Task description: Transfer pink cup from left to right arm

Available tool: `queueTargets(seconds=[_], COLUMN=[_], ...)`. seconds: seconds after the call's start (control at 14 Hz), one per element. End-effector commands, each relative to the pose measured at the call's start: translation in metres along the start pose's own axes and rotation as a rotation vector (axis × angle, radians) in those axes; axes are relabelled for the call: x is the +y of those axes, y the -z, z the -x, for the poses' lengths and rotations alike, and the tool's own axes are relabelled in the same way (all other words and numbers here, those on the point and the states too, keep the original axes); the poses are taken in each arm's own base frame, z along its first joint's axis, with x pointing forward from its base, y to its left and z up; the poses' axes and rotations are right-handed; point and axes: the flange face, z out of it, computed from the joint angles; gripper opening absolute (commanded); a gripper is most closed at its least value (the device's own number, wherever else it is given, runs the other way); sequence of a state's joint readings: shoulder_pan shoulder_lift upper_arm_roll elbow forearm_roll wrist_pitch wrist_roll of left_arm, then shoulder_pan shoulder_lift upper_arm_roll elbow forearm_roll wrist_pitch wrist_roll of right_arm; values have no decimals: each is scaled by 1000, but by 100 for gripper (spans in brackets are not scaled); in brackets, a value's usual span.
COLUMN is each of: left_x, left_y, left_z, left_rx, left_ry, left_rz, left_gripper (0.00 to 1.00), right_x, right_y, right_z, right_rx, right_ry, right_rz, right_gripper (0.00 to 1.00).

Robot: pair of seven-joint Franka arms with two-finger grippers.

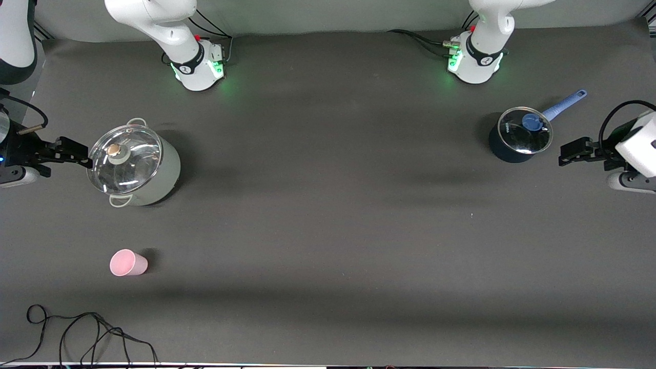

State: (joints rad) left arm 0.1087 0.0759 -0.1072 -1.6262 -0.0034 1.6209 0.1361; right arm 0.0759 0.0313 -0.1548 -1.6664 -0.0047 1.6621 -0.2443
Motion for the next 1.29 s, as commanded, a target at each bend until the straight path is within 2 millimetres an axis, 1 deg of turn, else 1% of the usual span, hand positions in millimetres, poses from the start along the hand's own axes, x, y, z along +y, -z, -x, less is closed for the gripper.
queueTargets(seconds=[0.0,0.07,0.14,0.29,0.36,0.43,0.57,0.71,1.0,1.14,1.21], left_x=[40,48,47,42,39,36,37,35,30,21,20], left_y=[-3,-3,-3,-2,-5,-5,-7,-9,-15,-18,-19], left_z=[21,18,15,1,-8,-9,-8,-8,-6,-4,-3], left_rx=[69,81,89,94,81,72,64,61,49,36,21], left_ry=[-49,-62,-62,-60,-56,-63,-67,-67,-59,-44,-42], left_rz=[-16,-17,-16,-12,-9,-7,-8,-7,-7,-5,-3], left_gripper=[100,100,100,100,100,100,100,100,100,100,100], right_x=[-7,-8,-8,-6,-6,-5,-1,-6,-9,-10,-13], right_y=[14,20,26,35,36,40,48,50,54,54,56], right_z=[10,15,17,20,21,25,33,33,35,36,36], right_rx=[-2,0,10,23,20,24,24,29,34,35,36], right_ry=[-43,-45,-48,-67,-79,-88,-214,-251,-209,-186,-181], right_rz=[18,16,17,17,18,17,15,16,12,6,6], right_gripper=[100,100,100,100,100,100,100,100,100,100,100])
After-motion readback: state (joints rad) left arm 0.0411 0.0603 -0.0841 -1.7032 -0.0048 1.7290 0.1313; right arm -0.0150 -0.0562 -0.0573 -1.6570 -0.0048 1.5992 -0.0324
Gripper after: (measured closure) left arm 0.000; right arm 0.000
